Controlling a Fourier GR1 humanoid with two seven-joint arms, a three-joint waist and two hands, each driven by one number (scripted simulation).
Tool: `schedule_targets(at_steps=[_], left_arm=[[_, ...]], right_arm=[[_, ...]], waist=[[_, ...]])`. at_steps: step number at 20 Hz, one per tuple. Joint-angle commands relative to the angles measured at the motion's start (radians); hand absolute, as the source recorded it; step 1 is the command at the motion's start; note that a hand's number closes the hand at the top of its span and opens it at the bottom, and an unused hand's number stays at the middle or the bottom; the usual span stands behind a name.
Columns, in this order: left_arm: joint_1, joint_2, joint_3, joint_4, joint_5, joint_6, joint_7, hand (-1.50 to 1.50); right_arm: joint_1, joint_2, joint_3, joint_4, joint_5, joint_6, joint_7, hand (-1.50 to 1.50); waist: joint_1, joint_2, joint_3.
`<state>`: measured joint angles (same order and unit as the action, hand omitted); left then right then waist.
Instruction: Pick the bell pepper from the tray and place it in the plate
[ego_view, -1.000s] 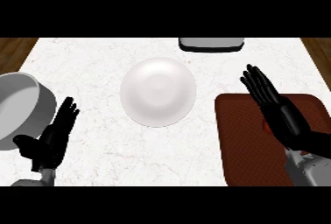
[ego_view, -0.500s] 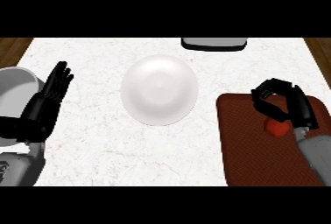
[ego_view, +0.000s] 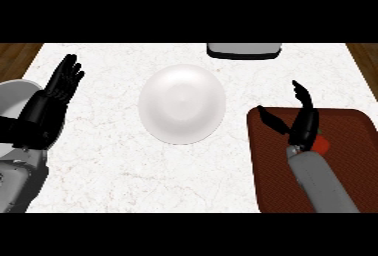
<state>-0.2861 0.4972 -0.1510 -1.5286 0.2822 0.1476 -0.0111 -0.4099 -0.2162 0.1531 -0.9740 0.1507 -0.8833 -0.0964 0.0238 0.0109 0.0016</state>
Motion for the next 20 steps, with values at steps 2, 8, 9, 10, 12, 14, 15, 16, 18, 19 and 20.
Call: schedule_targets(at_steps=[2,8,9,10,12,14,15,16,18,19,20], left_arm=[[0.007,0.024,0.041,-0.047,-0.004,-0.027,0.046,0.0],[0.026,0.013,0.046,-0.027,-0.006,-0.018,0.045,0.0],[0.004,-0.003,0.025,-0.009,-0.039,0.009,0.046,0.0],[0.011,0.01,0.037,-0.02,-0.008,-0.02,0.059,0.0],[0.015,0.001,0.028,-0.001,-0.03,-0.005,0.044,0.0],[0.013,0.023,0.045,-0.009,-0.014,-0.029,0.051,0.0],[-0.007,0.017,0.04,-0.019,-0.022,-0.016,0.064,0.0],[0.02,0.007,0.025,-0.04,-0.028,-0.011,0.064,0.0],[0.028,0.012,0.042,-0.025,-0.023,-0.018,0.048,0.0],[0.016,0.005,0.031,-0.042,-0.026,-0.011,0.069,0.0],[0.038,-0.009,0.034,-0.037,-0.021,-0.008,0.055,0.0]], right_arm=[[-0.048,0.036,-0.026,0.066,0.081,-0.141,-0.049,-1.5],[-0.166,-0.151,0.101,0.114,0.315,0.052,0.51,-1.5],[-0.172,-0.178,0.11,0.128,0.319,0.12,0.556,-1.5],[-0.199,-0.161,0.125,0.171,0.343,0.143,0.633,-1.5],[-0.212,-0.21,0.147,0.19,0.348,0.281,0.731,-1.5],[-0.255,-0.222,0.168,0.193,0.346,0.413,0.846,-1.5],[-0.271,-0.194,0.182,0.195,0.346,0.455,0.917,-1.5],[-0.288,-0.214,0.191,0.194,0.34,0.533,0.955,-1.5],[-0.297,-0.213,0.197,0.169,0.299,0.669,1.035,-1.5],[-0.32,-0.219,0.193,0.147,0.271,0.745,1.074,-1.5],[-0.321,-0.202,0.197,0.116,0.262,0.773,1.13,-1.5]], waist=[[-0.014,-0.011,-0.001],[-0.031,-0.026,-0.009],[-0.045,-0.025,-0.01],[-0.03,-0.025,-0.012],[-0.045,-0.026,-0.013],[-0.038,-0.029,-0.012],[-0.037,-0.028,-0.01],[-0.028,-0.029,-0.009],[-0.036,-0.028,-0.008],[-0.041,-0.031,-0.007],[-0.041,-0.029,-0.006]])
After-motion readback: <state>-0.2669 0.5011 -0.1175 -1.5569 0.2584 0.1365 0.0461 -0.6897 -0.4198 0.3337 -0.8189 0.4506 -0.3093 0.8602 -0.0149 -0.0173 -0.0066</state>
